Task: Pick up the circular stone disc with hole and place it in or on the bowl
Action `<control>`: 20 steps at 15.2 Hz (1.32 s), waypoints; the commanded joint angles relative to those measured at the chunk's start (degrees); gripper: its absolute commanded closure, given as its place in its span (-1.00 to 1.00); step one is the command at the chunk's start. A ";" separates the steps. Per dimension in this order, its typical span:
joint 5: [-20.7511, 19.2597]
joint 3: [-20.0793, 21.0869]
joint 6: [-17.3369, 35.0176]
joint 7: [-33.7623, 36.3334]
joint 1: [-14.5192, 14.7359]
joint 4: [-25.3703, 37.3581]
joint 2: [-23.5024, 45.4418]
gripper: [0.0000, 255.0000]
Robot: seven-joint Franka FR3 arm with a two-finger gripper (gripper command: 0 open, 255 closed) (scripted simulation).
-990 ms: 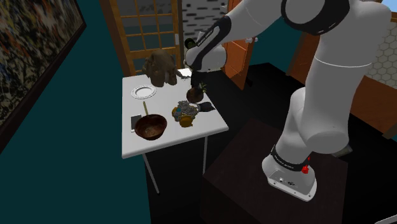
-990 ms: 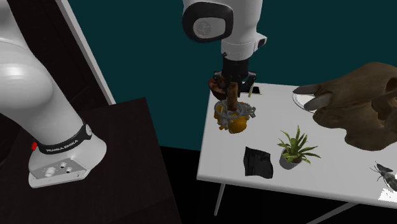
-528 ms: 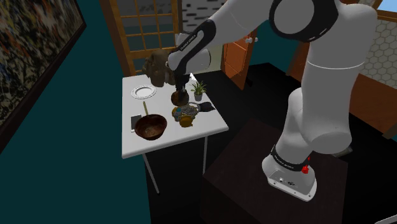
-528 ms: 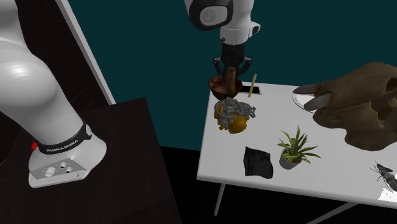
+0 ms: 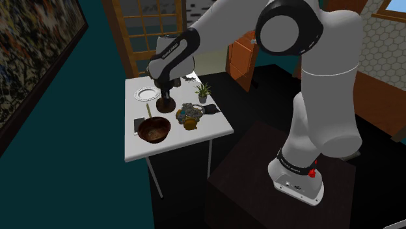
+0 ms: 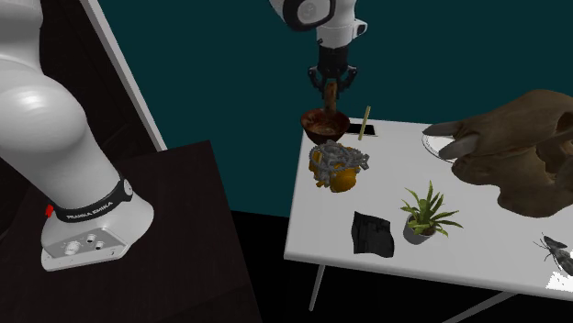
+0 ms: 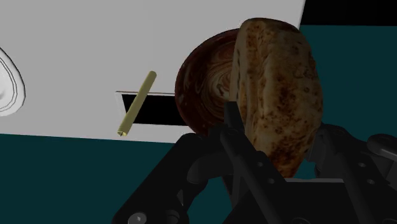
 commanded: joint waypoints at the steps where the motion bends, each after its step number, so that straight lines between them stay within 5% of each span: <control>1: -0.17 0.63 -1.70 2.70 1.02 4.14 2.32 1.00; 5: -0.08 1.90 -4.99 7.14 2.27 13.07 7.83 1.00; 20: 4.43 5.27 2.70 3.71 0.00 12.21 14.98 1.00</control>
